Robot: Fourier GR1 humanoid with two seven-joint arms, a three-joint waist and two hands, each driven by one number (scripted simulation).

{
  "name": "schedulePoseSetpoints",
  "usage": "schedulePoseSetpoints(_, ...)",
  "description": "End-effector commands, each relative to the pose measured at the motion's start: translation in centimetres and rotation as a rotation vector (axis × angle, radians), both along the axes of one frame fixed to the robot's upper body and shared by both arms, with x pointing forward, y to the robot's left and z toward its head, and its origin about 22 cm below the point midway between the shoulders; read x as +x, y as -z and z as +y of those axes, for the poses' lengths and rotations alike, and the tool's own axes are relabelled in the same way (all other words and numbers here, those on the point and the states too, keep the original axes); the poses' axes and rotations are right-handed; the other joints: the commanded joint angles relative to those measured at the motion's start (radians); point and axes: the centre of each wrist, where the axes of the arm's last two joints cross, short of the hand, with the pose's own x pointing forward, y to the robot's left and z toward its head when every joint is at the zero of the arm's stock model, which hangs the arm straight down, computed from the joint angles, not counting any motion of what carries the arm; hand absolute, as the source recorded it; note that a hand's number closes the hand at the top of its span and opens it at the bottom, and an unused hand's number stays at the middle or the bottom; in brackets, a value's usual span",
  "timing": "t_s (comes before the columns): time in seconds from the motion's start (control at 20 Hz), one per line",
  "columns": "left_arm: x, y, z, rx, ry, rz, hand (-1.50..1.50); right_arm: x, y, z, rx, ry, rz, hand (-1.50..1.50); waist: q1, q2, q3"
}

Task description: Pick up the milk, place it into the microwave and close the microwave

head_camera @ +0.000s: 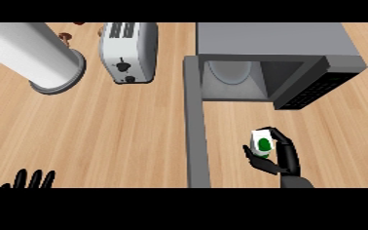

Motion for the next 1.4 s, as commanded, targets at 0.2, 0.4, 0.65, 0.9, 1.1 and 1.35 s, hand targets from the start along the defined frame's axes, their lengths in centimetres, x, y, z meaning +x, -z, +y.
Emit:
schedulePoseSetpoints(0.2,0.7,-1.1,-0.5,0.002,0.010,0.001,-1.50,4.8,-1.7,1.0,-0.007,0.154,-0.087,1.50,0.008,0.007,0.005)
schedulePoseSetpoints(0.4,0.8,-0.9,1.1,-0.009,0.028,-0.019,-1.50,7.8,-3.5,1.9,0.024,0.161,-0.154,1.50,0.021,0.012,0.005)
schedulePoseSetpoints(0.65,0.3,-1.8,-0.2,-0.015,0.030,-0.015,-1.50,7.7,-3.6,0.8,0.079,0.144,-0.180,1.50,0.009,0.006,0.004)
schedulePoseSetpoints(0.9,-0.3,0.1,0.8,-0.020,0.024,0.003,-1.50,7.3,-3.3,3.3,0.075,0.123,-0.207,1.50,0.000,0.001,0.002)
schedulePoseSetpoints(1.1,-0.5,-0.8,1.5,-0.007,0.003,0.007,-1.50,5.8,-3.7,1.5,0.077,0.101,-0.215,1.50,-0.017,-0.005,0.001)
schedulePoseSetpoints(1.35,-1.5,0.2,1.1,-0.017,0.028,0.022,-1.50,3.5,-5.3,2.3,0.081,0.082,-0.219,1.50,-0.030,-0.011,0.000)
